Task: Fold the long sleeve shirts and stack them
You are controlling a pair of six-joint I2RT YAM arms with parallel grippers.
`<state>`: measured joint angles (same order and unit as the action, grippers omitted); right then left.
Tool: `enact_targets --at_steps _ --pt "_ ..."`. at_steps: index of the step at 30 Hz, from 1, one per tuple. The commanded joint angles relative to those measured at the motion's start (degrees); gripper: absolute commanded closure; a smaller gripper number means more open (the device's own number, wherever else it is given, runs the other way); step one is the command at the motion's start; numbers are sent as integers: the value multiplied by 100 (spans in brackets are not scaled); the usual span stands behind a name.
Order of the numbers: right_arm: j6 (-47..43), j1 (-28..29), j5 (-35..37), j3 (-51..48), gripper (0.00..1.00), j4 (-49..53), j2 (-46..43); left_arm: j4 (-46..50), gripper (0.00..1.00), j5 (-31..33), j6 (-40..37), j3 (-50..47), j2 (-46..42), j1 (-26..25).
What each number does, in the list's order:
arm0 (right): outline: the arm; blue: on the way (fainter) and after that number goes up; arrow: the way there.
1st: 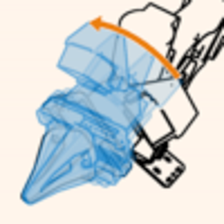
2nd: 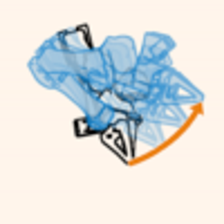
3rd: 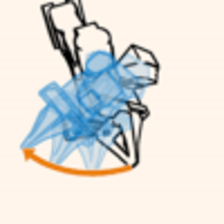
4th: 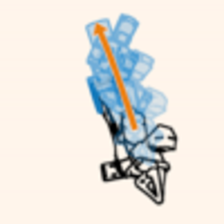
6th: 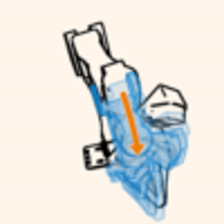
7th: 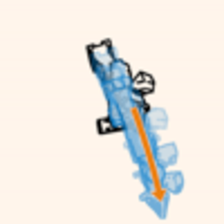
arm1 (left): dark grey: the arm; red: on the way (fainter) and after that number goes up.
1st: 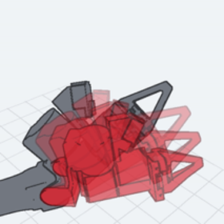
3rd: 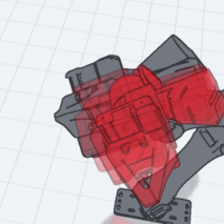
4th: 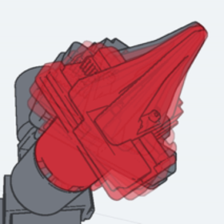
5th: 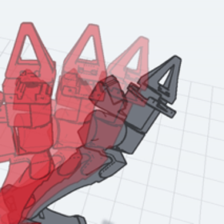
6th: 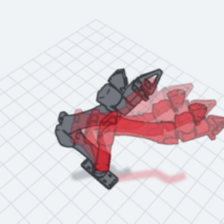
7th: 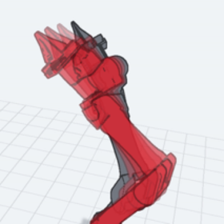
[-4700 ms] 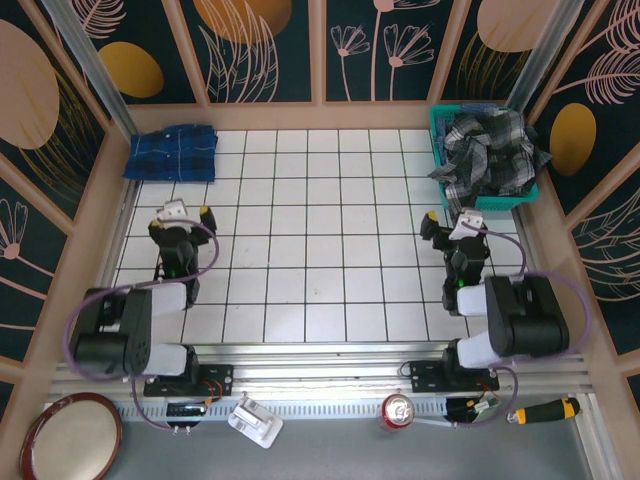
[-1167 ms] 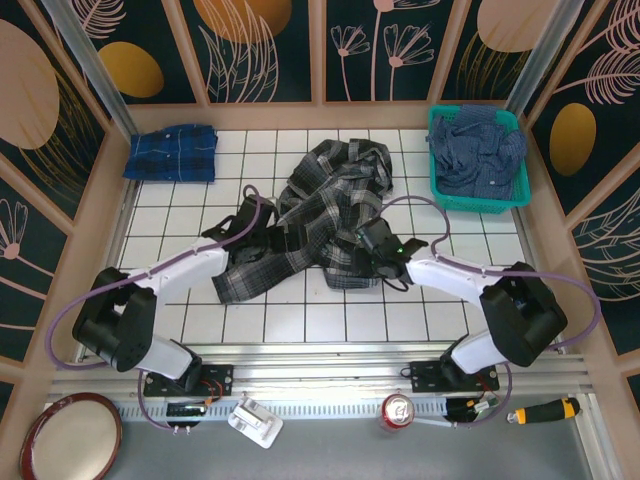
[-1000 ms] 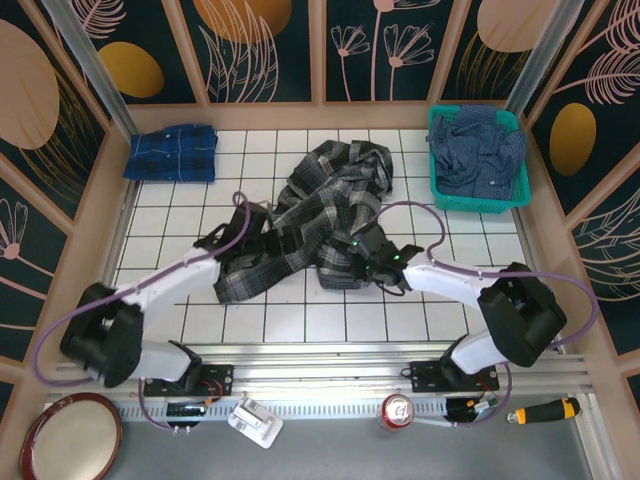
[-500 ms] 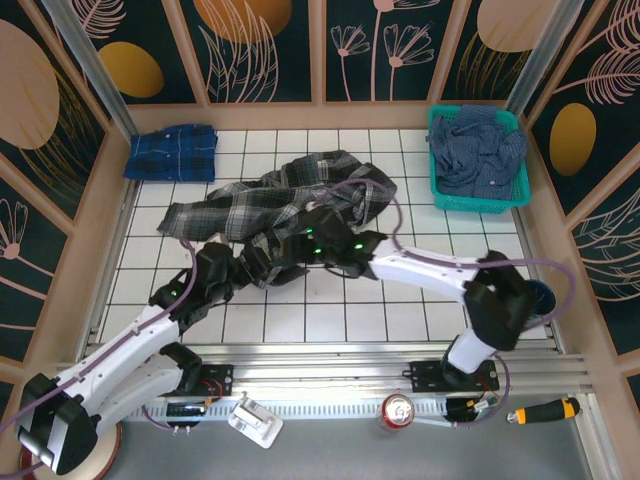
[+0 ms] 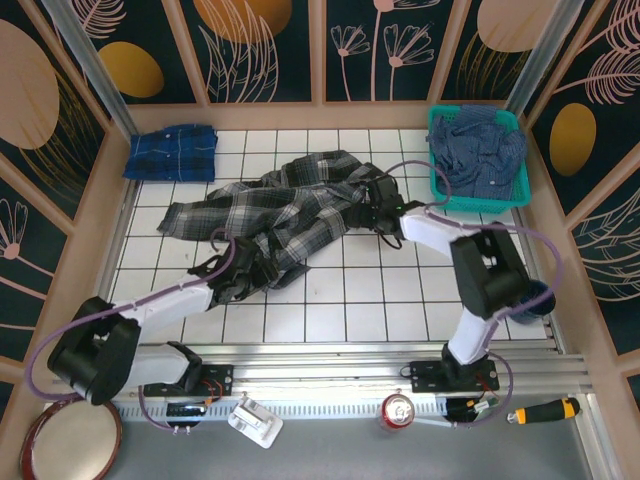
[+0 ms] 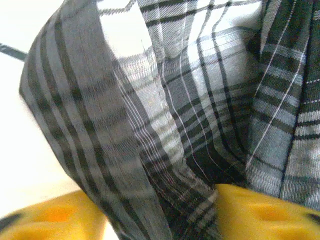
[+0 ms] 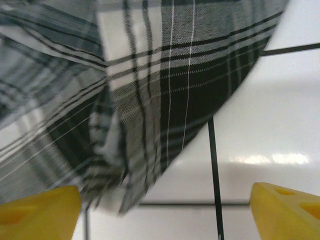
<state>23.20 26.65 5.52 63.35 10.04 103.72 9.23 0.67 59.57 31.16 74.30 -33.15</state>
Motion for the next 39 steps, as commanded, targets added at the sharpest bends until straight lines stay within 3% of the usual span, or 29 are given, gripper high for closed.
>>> enact_targets --at_steps 1,4,5,7,13,16,20,26,32,35,39 --pt "-345 -231 -35 702 29 -54 636 153 73 196 -417 752 26 21" --pt "-524 -500 -12 1314 77 314 913 805 100 312 -872 1468 -198 502" --pt "-605 -578 73 1488 88 491 884 1003 100 274 -1034 1673 -324 840" --pt "-784 -726 290 1746 100 824 536 1341 100 211 -1400 2148 -543 1496" --pt "-885 -1699 99 2514 100 1365 -1101 2305 100 817 -2221 4385 -333 2842" --pt "-903 -2166 -200 2823 100 1456 -1530 2595 100 933 -2376 5302 154 3129" --pt "-902 -2640 -429 2664 100 1428 -1967 2475 100 838 -2533 5673 287 3374" --pt "-703 -2782 -1430 2099 100 1302 -2501 2255 100 280 -2557 5731 303 3464" --pt "-312 -2483 -1663 2059 100 765 -2002 1177 100 -1336 -2438 6056 1095 3465" --pt "-167 -2483 -1625 3339 100 1140 -1128 1779 100 -1620 -2470 7897 2267 3463" --pt "-123 -2538 -1422 5153 100 1767 -433 3231 100 -1614 -2605 11374 3859 3464"
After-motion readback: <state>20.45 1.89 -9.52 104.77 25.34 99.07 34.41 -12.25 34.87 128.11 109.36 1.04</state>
